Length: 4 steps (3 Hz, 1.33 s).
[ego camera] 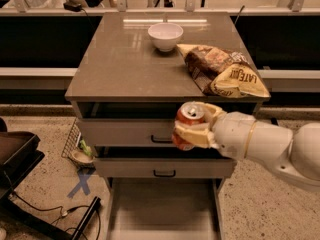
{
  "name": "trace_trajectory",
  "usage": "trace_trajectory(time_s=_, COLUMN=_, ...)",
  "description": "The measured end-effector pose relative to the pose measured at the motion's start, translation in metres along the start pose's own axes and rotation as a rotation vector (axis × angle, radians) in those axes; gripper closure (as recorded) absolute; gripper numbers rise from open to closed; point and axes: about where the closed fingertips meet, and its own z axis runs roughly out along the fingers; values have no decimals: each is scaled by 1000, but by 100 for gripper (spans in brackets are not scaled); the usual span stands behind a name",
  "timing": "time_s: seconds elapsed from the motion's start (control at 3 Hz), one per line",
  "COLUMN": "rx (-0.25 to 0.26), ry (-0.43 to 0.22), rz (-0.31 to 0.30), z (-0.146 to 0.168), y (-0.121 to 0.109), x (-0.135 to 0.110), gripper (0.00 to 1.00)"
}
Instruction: Place coke can into bottom drawer
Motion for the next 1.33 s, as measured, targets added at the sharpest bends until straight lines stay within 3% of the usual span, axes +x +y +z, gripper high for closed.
trace_trajectory(time_s=0.33, rx=-185, ry=-48, rz=-16, z=16, y=46, x=56, gripper=100)
trace_trajectory(time_s=0.67, rx=-320, ry=-55, rz=-45, z=22, y=77, x=109, gripper=100)
trace_trajectory(time_s=1.0, rx=-392, ry=-10, rz=-59, z=19, y=91, x=163, gripper=100)
trace_trajectory(time_s=1.33, rx=-396, ry=127, rz=-26, z=5, y=87, x=249, gripper=100)
